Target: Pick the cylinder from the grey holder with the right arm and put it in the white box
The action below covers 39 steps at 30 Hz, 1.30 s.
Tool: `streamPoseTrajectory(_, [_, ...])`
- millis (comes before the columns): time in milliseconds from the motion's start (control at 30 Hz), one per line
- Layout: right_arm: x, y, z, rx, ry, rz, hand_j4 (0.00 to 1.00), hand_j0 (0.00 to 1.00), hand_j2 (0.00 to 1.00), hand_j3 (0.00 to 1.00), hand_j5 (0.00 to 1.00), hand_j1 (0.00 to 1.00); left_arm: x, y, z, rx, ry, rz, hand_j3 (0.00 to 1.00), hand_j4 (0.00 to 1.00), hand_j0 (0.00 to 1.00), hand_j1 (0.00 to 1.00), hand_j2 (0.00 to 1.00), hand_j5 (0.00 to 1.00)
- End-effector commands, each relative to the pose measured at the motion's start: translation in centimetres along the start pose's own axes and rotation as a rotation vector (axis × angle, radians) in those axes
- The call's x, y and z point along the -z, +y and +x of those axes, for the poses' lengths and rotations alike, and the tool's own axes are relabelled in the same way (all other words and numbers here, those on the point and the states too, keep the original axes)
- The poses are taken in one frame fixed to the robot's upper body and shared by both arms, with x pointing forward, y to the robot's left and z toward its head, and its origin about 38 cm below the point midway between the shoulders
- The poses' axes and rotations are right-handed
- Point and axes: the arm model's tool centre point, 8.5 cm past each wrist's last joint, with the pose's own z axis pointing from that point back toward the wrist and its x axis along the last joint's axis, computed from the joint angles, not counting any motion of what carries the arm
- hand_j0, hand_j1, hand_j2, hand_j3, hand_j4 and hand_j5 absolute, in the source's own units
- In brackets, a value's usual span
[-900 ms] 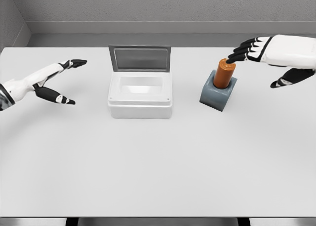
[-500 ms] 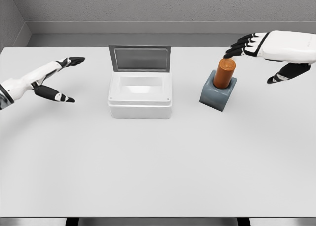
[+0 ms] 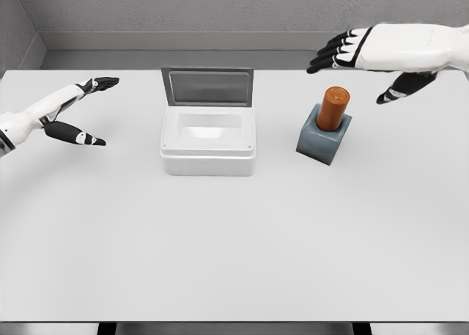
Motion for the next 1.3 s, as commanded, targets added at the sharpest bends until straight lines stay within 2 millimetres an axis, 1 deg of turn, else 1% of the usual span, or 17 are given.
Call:
streamPoseTrajectory(0, [1.2, 1.0, -0.1, 0.015, -0.013, 0.041, 1.00, 1.00, 1.00, 1.00, 1.00, 1.00, 0.0, 0.2, 0.1, -0.005, -0.003, 0.007, 1.00, 1.00, 1.00, 1.00, 1.00, 1.00])
streamPoseTrajectory(67, [1.4, 1.0, -0.7, 0.022, -0.001, 0.047, 1.00, 1.00, 1.00, 1.00, 1.00, 1.00, 0.0, 0.1, 0.1, -0.006, -0.004, 0.006, 1.00, 1.00, 1.00, 1.00, 1.00, 1.00])
streamPoseTrajectory(100, [2.0, 1.0, -0.9, 0.025, -0.005, 0.051, 1.00, 1.00, 1.00, 1.00, 1.00, 1.00, 0.0, 0.2, 0.1, -0.005, -0.003, 0.006, 1.00, 1.00, 1.00, 1.00, 1.00, 1.00])
streamPoseTrajectory(233, [3.2, 1.0, -1.9, 0.038, 0.002, 0.059, 1.00, 1.00, 1.00, 1.00, 1.00, 1.00, -0.1, 0.2, -0.1, -0.008, 0.002, 0.010, 1.00, 1.00, 1.00, 1.00, 1.00, 1.00])
streamPoseTrajectory(300, [3.5, 1.1, -1.8, 0.038, -0.003, 0.075, 1.00, 1.00, 1.00, 1.00, 1.00, 1.00, 0.0, 0.2, -0.1, -0.009, 0.003, 0.011, 1.00, 1.00, 1.00, 1.00, 1.00, 1.00])
streamPoseTrajectory(367, [3.8, 2.1, -1.8, 0.047, -0.007, 0.121, 1.00, 1.00, 1.00, 1.00, 1.00, 1.00, -0.1, 0.2, -0.2, -0.010, 0.004, 0.011, 1.00, 1.00, 1.00, 1.00, 1.00, 1.00])
streamPoseTrajectory(500, [3.8, 2.9, -1.9, 0.045, -0.002, 0.164, 1.00, 1.00, 1.00, 1.00, 1.00, 1.00, -0.1, 0.2, -0.2, -0.010, 0.004, 0.010, 1.00, 1.00, 1.00, 1.00, 1.00, 1.00])
streamPoseTrajectory(600, [4.3, 2.9, -2.5, 0.048, 0.009, 0.167, 1.00, 1.00, 1.00, 1.00, 1.00, 1.00, 0.0, 0.2, -0.2, -0.011, 0.002, 0.011, 1.00, 1.00, 1.00, 1.00, 1.00, 1.00])
streamPoseTrajectory(700, [4.5, 2.8, -2.5, 0.046, 0.005, 0.168, 1.00, 1.00, 1.00, 1.00, 1.00, 1.00, 0.0, 0.2, -0.2, -0.011, 0.002, 0.011, 1.00, 1.00, 1.00, 1.00, 1.00, 1.00])
streamPoseTrajectory(733, [5.1, 2.8, -2.5, 0.045, -0.001, 0.172, 1.00, 1.00, 1.00, 1.00, 1.00, 1.00, 0.0, 0.2, -0.2, -0.011, 0.002, 0.011, 1.00, 1.00, 1.00, 1.00, 1.00, 1.00])
streamPoseTrajectory(767, [5.4, 2.9, -3.0, 0.048, 0.012, 0.175, 1.00, 1.00, 1.00, 1.00, 1.00, 1.00, 0.0, 0.2, -0.2, -0.011, 0.002, 0.011, 1.00, 1.00, 1.00, 1.00, 1.00, 1.00])
streamPoseTrajectory(867, [5.5, 2.9, -3.0, 0.048, 0.012, 0.175, 1.00, 1.00, 1.00, 1.00, 1.00, 1.00, 0.0, 0.2, -0.1, -0.010, 0.001, 0.011, 1.00, 1.00, 1.00, 1.00, 1.00, 1.00])
streamPoseTrajectory(967, [5.2, 3.0, -4.1, 0.065, 0.043, 0.172, 1.00, 1.00, 1.00, 1.00, 1.00, 1.00, 0.3, 0.0, 0.0, -0.014, -0.006, 0.011, 1.00, 1.00, 1.00, 1.00, 1.00, 1.00])
streamPoseTrajectory(1167, [5.2, 3.0, -4.1, 0.071, 0.042, 0.164, 1.00, 1.00, 1.00, 1.00, 1.00, 1.00, 0.4, -0.2, -0.1, -0.016, -0.005, 0.005, 1.00, 1.00, 1.00, 1.00, 1.00, 1.00])
streamPoseTrajectory(1267, [5.8, 3.2, -3.9, 0.074, 0.031, 0.169, 1.00, 1.00, 1.00, 1.00, 1.00, 1.00, 0.5, -0.2, 0.0, -0.017, -0.009, 0.007, 1.00, 1.00, 1.00, 1.00, 1.00, 1.00])
